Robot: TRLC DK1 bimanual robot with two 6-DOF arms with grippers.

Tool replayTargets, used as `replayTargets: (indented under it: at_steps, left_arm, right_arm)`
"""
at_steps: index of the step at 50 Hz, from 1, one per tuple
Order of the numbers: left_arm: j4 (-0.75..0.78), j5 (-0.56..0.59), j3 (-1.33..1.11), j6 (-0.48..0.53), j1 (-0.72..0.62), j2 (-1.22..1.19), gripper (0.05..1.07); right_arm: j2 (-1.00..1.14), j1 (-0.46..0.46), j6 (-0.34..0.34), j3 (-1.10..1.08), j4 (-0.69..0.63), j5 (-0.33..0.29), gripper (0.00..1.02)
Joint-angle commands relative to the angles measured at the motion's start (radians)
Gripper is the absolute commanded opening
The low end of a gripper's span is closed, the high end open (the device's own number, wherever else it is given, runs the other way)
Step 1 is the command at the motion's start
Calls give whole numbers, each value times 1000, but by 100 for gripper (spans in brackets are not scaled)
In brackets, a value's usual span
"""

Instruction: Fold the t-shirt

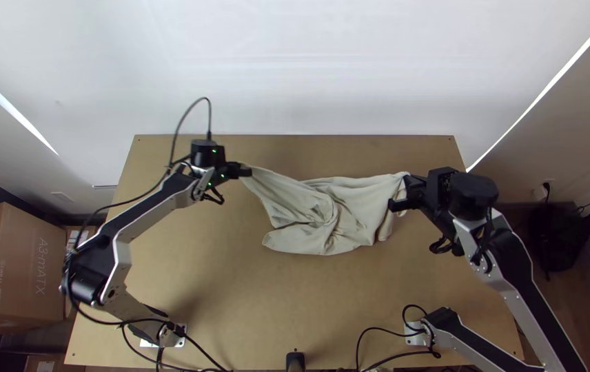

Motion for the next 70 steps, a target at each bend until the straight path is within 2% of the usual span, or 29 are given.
replayTargets:
  at_steps: [1,9,19,24,28,38,42,49,54,60,64,70]
  left_arm:
    - [-4,-5,50,-44,29,-119,8]
    - [-17,-7,47,-82,61,-287,8]
    - [-17,-10,57,-98,129,-454,8]
    - [-17,-5,81,-102,166,-497,8]
    - [-16,-3,90,-107,189,-526,8]
    - [-46,-2,70,-124,207,-609,8]
    - [-119,4,49,-124,193,-641,8]
    - [-208,93,-43,-124,167,-727,8]
    - [-324,170,-95,-98,130,-779,8]
    - [-465,276,-169,-36,92,-830,8]
    - [-508,291,-227,-25,46,-863,8]
    - [-553,296,-305,-48,-98,-903,8]
  right_arm:
    - [61,-67,-16,61,23,6,2]
    - [150,-150,36,144,22,6,2]
    - [299,-253,66,357,5,4,2]
    - [352,-274,66,458,6,4,2]
    - [371,-285,95,516,22,-4,2]
    - [322,-299,153,477,74,-47,2]
    - [302,-301,154,441,40,-59,2]
    - [280,-301,158,435,-95,-73,2]
    - [266,-307,138,432,-170,-86,2]
    - [263,-336,98,426,-207,-91,2]
    - [263,-359,79,423,-213,-97,2]
    - [265,-366,61,395,-221,-97,2]
